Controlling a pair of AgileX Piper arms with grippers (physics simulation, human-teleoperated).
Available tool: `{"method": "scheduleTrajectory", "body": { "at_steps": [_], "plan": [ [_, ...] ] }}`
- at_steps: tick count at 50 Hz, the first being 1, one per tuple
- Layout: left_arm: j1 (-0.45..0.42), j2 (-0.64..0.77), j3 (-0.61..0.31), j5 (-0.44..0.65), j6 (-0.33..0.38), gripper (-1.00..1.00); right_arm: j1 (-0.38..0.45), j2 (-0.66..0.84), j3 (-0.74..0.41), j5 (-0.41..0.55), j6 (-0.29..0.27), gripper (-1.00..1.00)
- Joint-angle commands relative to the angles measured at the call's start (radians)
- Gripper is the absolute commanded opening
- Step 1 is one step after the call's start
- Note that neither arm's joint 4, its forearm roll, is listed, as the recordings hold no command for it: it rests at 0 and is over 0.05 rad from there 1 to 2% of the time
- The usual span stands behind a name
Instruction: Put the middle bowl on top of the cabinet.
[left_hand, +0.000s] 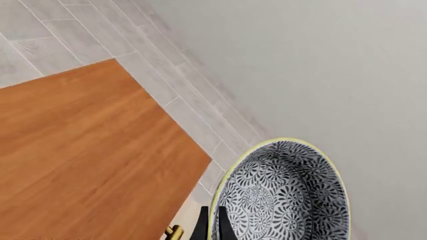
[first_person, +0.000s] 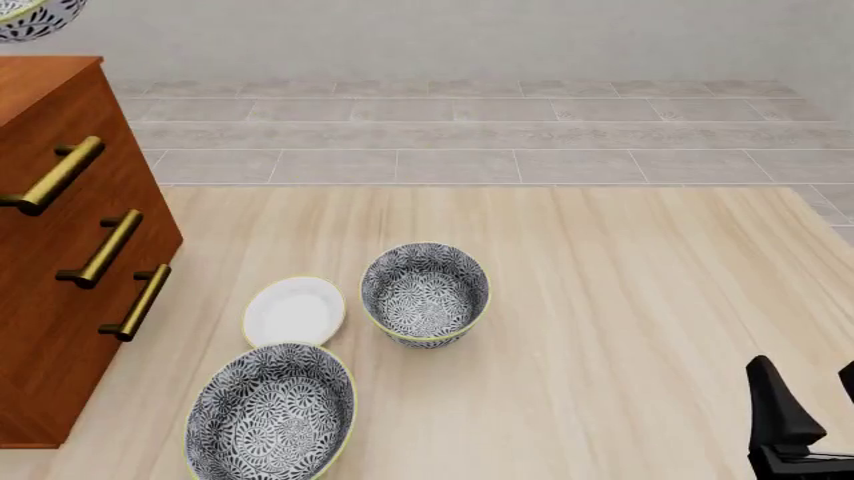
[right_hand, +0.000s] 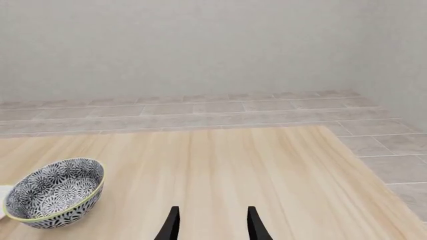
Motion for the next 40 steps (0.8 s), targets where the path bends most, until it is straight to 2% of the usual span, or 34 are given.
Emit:
{"method": "scheduleTrajectory", "body": {
  "at_steps": [1,40],
  "plan": [
    [0.030,0.006,-0.003,-0.003,-0.022,-1.00,0.000,0.000,0.000,0.000,0.001,1.00],
    [0.125,-0.010,0.065,-0.007,-0.103,-1.00,0.000,0.000,0.000,0.002,0.002,1.00]
  ]
}}
